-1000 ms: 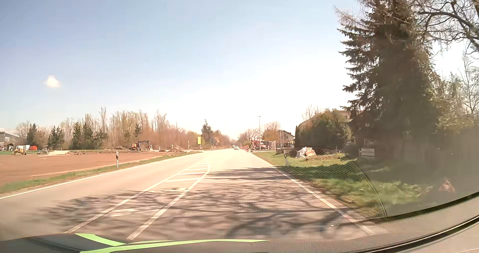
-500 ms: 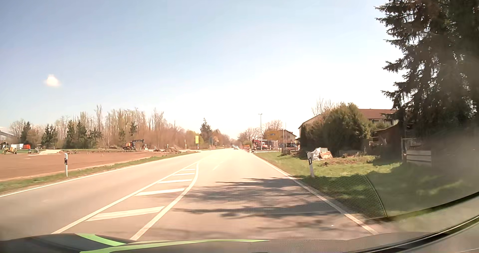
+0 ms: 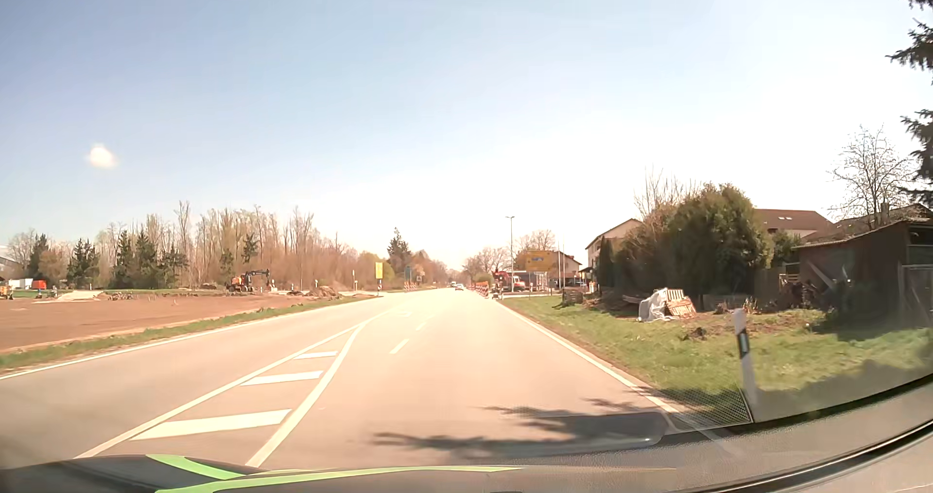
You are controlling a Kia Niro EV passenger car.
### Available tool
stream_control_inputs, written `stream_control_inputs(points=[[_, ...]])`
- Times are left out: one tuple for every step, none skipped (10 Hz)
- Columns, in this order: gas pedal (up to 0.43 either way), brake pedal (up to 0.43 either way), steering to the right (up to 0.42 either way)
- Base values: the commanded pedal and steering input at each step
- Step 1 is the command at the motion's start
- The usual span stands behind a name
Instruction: Follow the waypoints while adhering to traffic rules and regulations
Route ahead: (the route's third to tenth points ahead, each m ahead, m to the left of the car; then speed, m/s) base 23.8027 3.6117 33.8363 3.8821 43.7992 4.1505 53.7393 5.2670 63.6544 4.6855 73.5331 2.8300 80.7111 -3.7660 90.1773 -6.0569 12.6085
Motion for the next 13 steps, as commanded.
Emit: stream_control_inputs(points=[[0.079, 0.000, 0.000], [0.079, 0.000, 0.000], [0.079, 0.000, 0.000], [0.067, 0.000, 0.000], [0.067, 0.000, 0.000], [0.059, 0.000, 0.000], [0.059, 0.000, 0.000], [0.059, 0.000, 0.000], [0.047, 0.000, 0.000], [0.047, 0.000, 0.000], [0.047, 0.000, 0.000], [0.039, 0.000, 0.000], [0.039, 0.000, 0.000]])
